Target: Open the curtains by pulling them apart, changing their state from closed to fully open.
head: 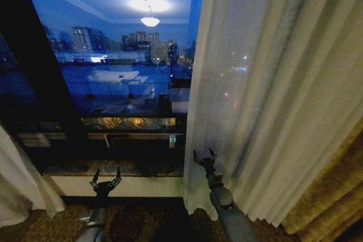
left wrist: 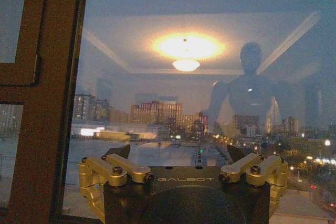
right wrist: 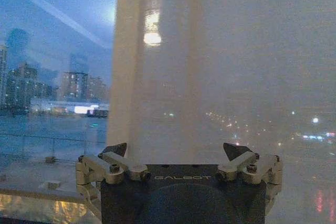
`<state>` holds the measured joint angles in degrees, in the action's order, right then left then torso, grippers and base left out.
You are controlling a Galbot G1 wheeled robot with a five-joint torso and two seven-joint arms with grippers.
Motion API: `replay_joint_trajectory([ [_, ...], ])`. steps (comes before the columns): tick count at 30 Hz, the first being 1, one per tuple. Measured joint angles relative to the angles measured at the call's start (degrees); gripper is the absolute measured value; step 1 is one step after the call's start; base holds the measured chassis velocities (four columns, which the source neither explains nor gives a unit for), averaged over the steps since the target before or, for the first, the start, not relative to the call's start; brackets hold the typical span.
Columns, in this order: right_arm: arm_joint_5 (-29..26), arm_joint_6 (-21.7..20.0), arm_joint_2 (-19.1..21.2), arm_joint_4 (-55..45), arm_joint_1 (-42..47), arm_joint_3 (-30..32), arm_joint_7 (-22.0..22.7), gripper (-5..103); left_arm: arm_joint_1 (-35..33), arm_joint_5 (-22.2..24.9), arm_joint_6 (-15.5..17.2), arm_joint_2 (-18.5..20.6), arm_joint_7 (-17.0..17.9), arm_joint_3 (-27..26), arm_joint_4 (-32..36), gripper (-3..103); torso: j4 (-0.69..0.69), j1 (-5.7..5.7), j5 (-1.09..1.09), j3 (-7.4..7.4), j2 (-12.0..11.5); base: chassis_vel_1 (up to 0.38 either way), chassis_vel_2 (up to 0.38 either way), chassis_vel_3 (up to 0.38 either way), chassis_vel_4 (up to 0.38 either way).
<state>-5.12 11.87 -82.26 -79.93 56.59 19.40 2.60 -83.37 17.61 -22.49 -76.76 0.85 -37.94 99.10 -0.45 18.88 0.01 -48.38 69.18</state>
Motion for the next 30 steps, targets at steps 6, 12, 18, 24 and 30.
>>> replay_joint_trajectory([
  [6, 0.3, -0.3, -1.2, 3.0, -2.5, -1.7, 0.4, 100, 0.0, 0.0, 0.0, 0.0, 0.0, 0.0, 0.0, 100, -0.01, 0.0, 0.0, 0.0, 0.0, 0.0, 0.0, 0.0, 0.0],
  [12, 0.6, 0.0, -2.1, 7.7, -6.5, -1.8, 0.4, 100, 0.0, 0.0, 0.0, 0.0, 0.0, 0.0, 0.0, 100, 0.0, 0.0, 0.0, 0.0, 0.0, 0.0, 0.0, 0.0, 0.0],
  [18, 0.8, 1.4, -2.9, 9.7, -7.7, -1.5, -0.2, 92, 0.0, 0.0, 0.0, 0.0, 0.0, 0.0, 0.0, 100, -0.01, 0.0, 0.0, 0.0, 0.0, 0.0, 0.0, 0.0, 0.0],
  [24, 0.7, 1.6, -3.2, 9.8, -7.7, -1.2, -0.2, 71, 0.0, 0.0, 0.0, 0.0, 0.0, 0.0, 0.0, 100, 0.0, 0.0, 0.0, 0.0, 0.0, 0.0, 0.0, 0.0, 0.0],
  [30, 0.5, 1.8, -3.1, 9.3, -7.5, -1.0, -0.3, 50, 0.0, 0.0, 0.0, 0.0, 0.0, 0.0, 0.0, 100, -0.01, 0.0, 0.0, 0.0, 0.0, 0.0, 0.0, 0.0, 0.0],
])
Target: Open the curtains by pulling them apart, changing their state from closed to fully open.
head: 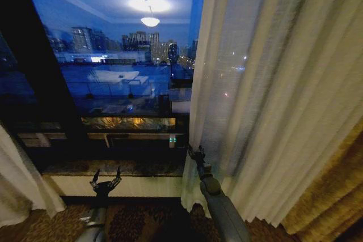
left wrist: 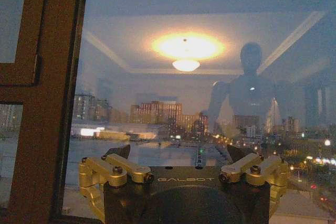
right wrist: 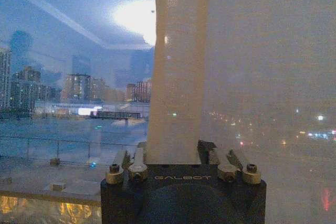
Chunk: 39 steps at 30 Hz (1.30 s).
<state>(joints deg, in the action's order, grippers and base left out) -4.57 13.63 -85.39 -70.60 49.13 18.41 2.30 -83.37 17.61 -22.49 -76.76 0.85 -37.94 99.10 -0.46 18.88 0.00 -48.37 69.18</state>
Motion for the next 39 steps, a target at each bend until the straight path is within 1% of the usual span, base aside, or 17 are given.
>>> replay_joint_trajectory([
  [3, -2.0, 1.1, 0.0, -0.1, 0.2, 0.3, -1.6, 33, 0.0, 0.0, 0.0, 0.0, 0.0, 0.0, 0.0, 100, 0.0, 0.0, 0.0, 0.0, 0.0, 0.0, 0.0, 0.0, 0.0],
  [4, -2.0, 1.1, 0.0, -0.1, 0.2, 0.3, -1.6, 33, 0.0, 0.0, 0.0, 0.0, 0.0, 0.0, 0.0, 100, 0.0, 0.0, 0.0, 0.0, 0.0, 0.0, 0.0, 0.0, 0.0],
  [6, -3.1, 1.7, -0.1, -0.1, 0.2, 0.6, -2.5, 22, 0.0, 0.0, 0.0, 0.0, 0.0, 0.0, 0.0, 100, 0.0, 0.0, 0.0, 0.0, 0.0, 0.0, 0.0, 0.0, 0.0],
  [8, -3.4, 1.9, -0.2, -0.1, 0.2, 0.8, -2.8, 22, 0.0, 0.0, 0.0, 0.0, 0.0, 0.0, 0.0, 100, 0.0, 0.0, 0.0, 0.0, 0.0, 0.0, 0.0, 0.0, 0.0],
  [12, -3.9, 2.6, -0.3, -0.2, 0.3, 1.3, -4.5, 2, 0.0, 0.0, 0.0, 0.0, 0.0, 0.0, 0.0, 100, 0.0, 0.0, 0.0, 0.0, 0.0, 0.0, 0.0, 0.0, 0.0],
  [17, -5.1, 2.9, -0.2, -0.2, 0.5, 1.6, -5.6, 0, 0.0, 0.0, 0.0, 0.0, 0.0, 0.0, 0.0, 100, 0.0, 0.0, 0.0, 0.0, 0.0, 0.0, 0.0, 0.0, 0.0],
  [21, -6.1, 2.9, -0.1, -0.1, 0.7, 2.0, -6.5, 0, 0.0, 0.0, 0.0, 0.0, 0.0, 0.0, 0.0, 100, 0.0, 0.0, 0.0, 0.0, 0.0, 0.0, 0.0, 0.0, 0.0],
  [23, -7.0, 2.7, 0.1, -0.2, 0.9, 2.0, -6.4, 0, 0.0, 0.0, 0.0, 0.0, 0.0, 0.0, 0.0, 100, 0.0, 0.0, 0.0, 0.0, 0.0, 0.0, 0.0, 0.0, 0.0],
  [30, -6.9, 2.5, 0.5, -0.6, 1.1, 2.3, -6.4, 0, 0.0, 0.0, 0.0, 0.0, 0.0, 0.0, 0.0, 100, 0.01, -0.01, 0.0, 0.0, 0.0, -0.017, -0.025, 0.024, 0.021],
  [39, -7.5, 2.2, 0.9, -1.2, 1.8, 2.9, -5.5, 0, 0.0, 0.0, 0.0, 0.0, 0.0, 0.0, 0.0, 100, 0.01, -0.01, 0.0, 0.0, 0.0, -0.156, -0.159, 0.148, 0.145],
])
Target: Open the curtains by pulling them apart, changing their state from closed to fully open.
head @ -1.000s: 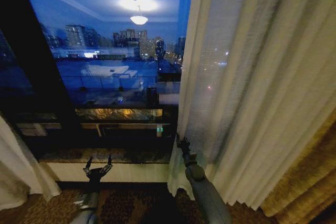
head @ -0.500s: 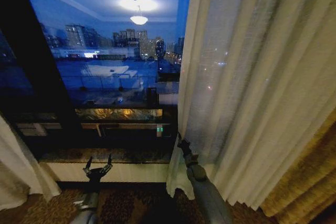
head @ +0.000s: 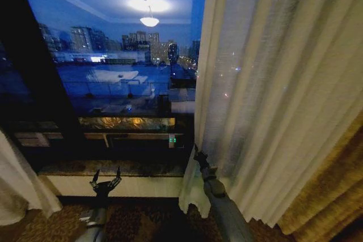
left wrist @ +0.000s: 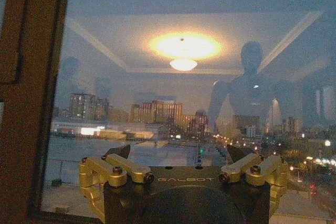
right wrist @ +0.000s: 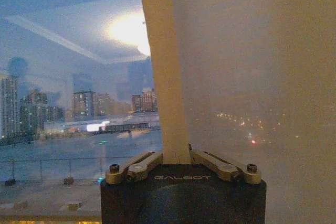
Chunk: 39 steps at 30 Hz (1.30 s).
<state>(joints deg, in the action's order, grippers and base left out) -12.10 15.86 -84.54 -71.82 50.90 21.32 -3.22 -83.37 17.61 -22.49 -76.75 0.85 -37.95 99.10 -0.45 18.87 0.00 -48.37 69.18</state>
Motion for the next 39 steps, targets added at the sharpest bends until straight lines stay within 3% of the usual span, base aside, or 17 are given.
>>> replay_joint_trajectory([
  [24, -0.2, 0.3, 1.0, -0.3, 0.6, 1.2, 0.3, 0, 0.0, 0.0, 0.0, 0.0, 0.0, 0.0, 0.0, 100, -0.01, 0.0, 0.0, 0.0, 0.0, -0.329, -0.333, 0.323, 0.332],
  [30, 1.1, 2.1, 0.6, 0.2, 0.4, 1.3, 0.9, 0, 0.0, 0.0, 0.0, 0.0, 0.0, 0.0, 0.0, 100, -0.01, 0.01, 0.01, 0.0, 0.0, -0.343, -0.308, 0.348, 0.335],
  [39, 3.0, 1.9, 0.6, 0.1, 0.5, 1.4, 2.3, 0, 0.0, 0.0, 0.0, 0.0, -0.1, 0.0, 0.0, 100, -0.02, 0.0, -0.01, 0.0, 0.0, -0.113, -0.121, 0.119, 0.127],
])
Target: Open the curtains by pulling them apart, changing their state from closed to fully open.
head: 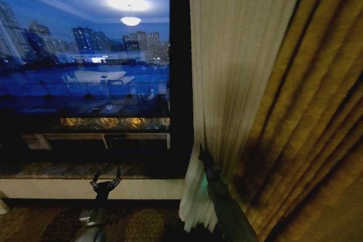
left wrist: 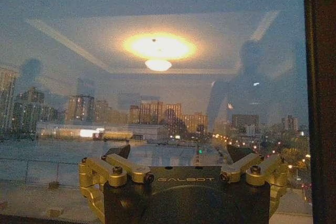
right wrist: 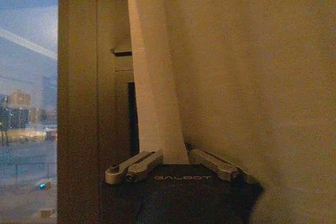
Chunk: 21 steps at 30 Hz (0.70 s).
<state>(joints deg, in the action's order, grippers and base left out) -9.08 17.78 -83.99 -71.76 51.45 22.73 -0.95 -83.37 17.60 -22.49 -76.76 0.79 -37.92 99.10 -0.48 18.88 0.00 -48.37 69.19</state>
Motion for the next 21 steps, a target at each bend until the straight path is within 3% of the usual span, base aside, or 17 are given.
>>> replay_joint_trajectory([
  [8, 1.3, -2.1, 0.1, 1.2, -1.3, 1.0, 5.1, 0, 0.0, 0.0, 0.0, 0.0, 0.1, -0.1, 0.0, 100, 0.04, 0.0, 0.01, 0.0, 0.0, 0.029, 0.028, -0.017, -0.025],
  [16, 2.2, -5.5, 3.1, 4.7, -4.9, 4.5, 13.0, 0, 0.0, 0.0, 0.0, 0.0, 0.0, 0.0, 0.0, 100, 0.01, 0.0, 0.01, 0.0, 0.0, 0.0, 0.0, 0.0, 0.0],
  [21, 0.9, -6.7, 5.4, 4.9, -5.2, 5.5, 14.3, 0, 0.0, 0.0, 0.0, 0.0, 0.1, 0.0, 0.0, 100, 0.02, 0.0, 0.01, 0.0, 0.0, 0.0, 0.0, 0.0, 0.0],
])
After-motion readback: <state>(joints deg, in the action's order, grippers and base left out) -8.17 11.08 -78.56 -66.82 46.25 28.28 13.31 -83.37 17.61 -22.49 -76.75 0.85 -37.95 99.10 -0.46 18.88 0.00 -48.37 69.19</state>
